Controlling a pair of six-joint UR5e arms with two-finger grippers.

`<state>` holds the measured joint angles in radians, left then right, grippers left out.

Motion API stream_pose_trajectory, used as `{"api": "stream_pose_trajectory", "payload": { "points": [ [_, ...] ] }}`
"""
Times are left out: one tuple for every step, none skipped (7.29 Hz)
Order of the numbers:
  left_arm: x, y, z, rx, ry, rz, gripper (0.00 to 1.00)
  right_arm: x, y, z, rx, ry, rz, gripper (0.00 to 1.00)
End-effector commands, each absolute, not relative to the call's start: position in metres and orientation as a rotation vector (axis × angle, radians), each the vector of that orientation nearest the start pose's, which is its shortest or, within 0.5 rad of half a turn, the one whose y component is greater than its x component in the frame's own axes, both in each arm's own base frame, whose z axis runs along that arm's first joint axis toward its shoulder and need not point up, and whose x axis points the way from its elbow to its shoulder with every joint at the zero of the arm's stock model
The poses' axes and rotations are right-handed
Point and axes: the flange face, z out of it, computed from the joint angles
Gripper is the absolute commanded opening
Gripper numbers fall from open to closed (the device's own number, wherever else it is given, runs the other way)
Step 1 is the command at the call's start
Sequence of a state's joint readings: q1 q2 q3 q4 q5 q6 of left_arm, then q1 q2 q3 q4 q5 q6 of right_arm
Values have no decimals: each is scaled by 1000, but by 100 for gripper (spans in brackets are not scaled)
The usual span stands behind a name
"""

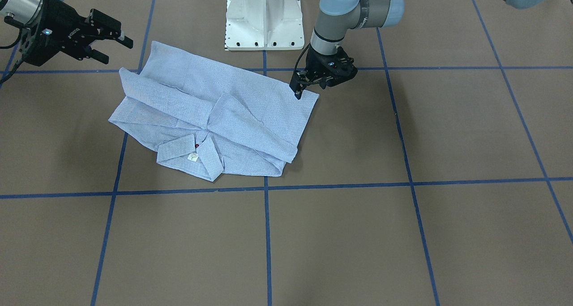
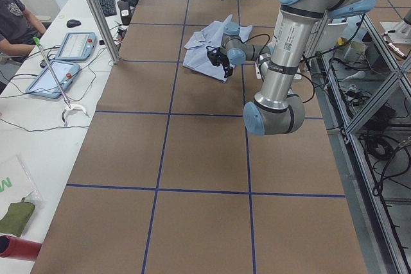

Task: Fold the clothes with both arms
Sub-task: 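Release the shirt with the right gripper while the left gripper approaches the shirt's other side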

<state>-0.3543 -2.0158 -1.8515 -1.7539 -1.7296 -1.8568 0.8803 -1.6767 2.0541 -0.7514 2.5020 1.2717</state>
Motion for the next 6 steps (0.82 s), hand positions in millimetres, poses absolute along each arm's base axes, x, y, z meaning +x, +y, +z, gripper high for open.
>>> {"api": "stream_pose_trajectory", "payload": {
  "points": [
    [550,-320,282,-127,887,-516,90,-221,-352,371,-64,-1347,-64,100],
    [553,-321,287,-128,876,-518,88,-221,-352,371,-64,-1347,-64,100],
    [557,-319,292,-130,865,-515,86,-221,-352,371,-65,-1346,-63,100],
    [559,-320,288,-132,868,-515,78,-220,-353,371,-62,-1346,-59,100],
    [559,-319,286,-135,871,-514,68,-218,-354,371,-62,-1347,-57,100],
    [559,-319,286,-136,872,-513,53,-216,-354,371,-61,-1347,-53,100]
  ]
}}
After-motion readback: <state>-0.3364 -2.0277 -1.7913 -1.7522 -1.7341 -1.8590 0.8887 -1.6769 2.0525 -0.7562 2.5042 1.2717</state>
